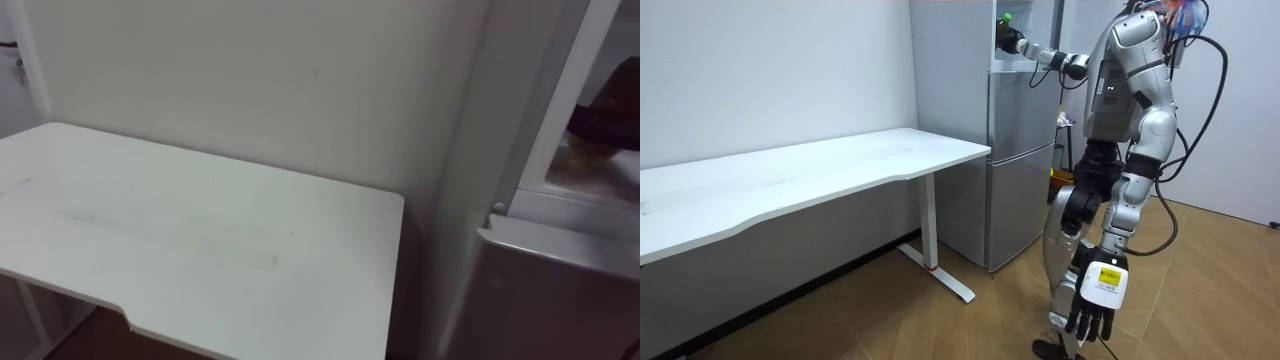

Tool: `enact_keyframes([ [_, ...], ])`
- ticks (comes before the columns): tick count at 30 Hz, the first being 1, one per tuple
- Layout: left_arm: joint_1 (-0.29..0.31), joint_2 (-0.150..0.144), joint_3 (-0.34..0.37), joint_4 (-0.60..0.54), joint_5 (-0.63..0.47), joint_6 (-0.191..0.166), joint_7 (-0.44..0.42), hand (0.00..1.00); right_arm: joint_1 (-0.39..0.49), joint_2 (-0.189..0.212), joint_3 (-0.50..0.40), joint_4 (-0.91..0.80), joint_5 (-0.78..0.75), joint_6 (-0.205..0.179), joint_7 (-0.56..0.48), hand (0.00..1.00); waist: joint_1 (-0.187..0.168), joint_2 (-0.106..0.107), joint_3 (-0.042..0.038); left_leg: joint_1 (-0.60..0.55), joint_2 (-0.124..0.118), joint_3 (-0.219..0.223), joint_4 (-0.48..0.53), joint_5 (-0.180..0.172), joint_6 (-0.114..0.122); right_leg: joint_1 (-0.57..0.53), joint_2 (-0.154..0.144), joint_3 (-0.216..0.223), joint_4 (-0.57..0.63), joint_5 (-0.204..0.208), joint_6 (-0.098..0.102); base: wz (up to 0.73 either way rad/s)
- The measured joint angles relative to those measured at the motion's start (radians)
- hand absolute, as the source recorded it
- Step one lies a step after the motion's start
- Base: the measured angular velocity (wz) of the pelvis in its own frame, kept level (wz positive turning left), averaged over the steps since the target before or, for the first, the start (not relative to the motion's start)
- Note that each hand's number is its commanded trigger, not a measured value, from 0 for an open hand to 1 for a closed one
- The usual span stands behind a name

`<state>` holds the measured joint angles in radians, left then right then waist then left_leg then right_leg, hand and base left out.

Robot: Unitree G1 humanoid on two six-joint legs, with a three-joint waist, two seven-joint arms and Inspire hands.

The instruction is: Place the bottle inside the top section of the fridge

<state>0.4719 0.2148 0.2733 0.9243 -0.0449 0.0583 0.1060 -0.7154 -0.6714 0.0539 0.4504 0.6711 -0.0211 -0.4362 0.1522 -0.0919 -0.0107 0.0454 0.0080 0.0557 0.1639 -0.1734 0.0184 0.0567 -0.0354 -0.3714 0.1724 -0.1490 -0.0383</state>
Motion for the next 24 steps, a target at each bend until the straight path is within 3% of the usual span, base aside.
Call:
enact_keyframes([
  [8,0.003,0.000,0.000,0.000,-0.003,0.000,0.000,0.00,0.000,0.000,-0.001,-0.043,0.000,0.001,-0.002,0.00,-0.007,-0.001,-0.0001,0.002,0.000,0.008,0.003,0.000,0.000,-0.003,0.002,0.012,-0.001,0.000,-0.001,-0.02],
  [9,0.003,0.000,0.000,0.000,-0.003,0.000,0.000,0.00,0.000,0.000,-0.003,-0.051,0.000,0.001,-0.003,1.00,-0.009,-0.001,-0.0001,0.003,0.000,0.009,0.004,0.000,0.000,-0.002,0.002,0.013,-0.001,0.000,-0.001,0.00],
  [20,0.005,0.000,0.000,0.001,-0.003,-0.016,-0.001,0.00,0.019,-0.004,-0.010,-0.071,-0.032,-0.001,-0.007,1.00,-0.010,-0.003,0.0020,0.003,0.002,0.010,0.003,-0.001,-0.001,-0.003,0.003,0.014,-0.001,0.000,-0.001,0.00],
  [24,0.004,0.000,0.000,0.003,-0.003,-0.016,-0.001,0.00,0.030,-0.005,-0.010,-0.072,-0.058,-0.024,0.002,1.00,-0.008,-0.004,0.0030,0.004,0.002,0.011,0.002,-0.001,-0.001,-0.001,0.003,0.015,-0.002,0.000,-0.001,0.00],
])
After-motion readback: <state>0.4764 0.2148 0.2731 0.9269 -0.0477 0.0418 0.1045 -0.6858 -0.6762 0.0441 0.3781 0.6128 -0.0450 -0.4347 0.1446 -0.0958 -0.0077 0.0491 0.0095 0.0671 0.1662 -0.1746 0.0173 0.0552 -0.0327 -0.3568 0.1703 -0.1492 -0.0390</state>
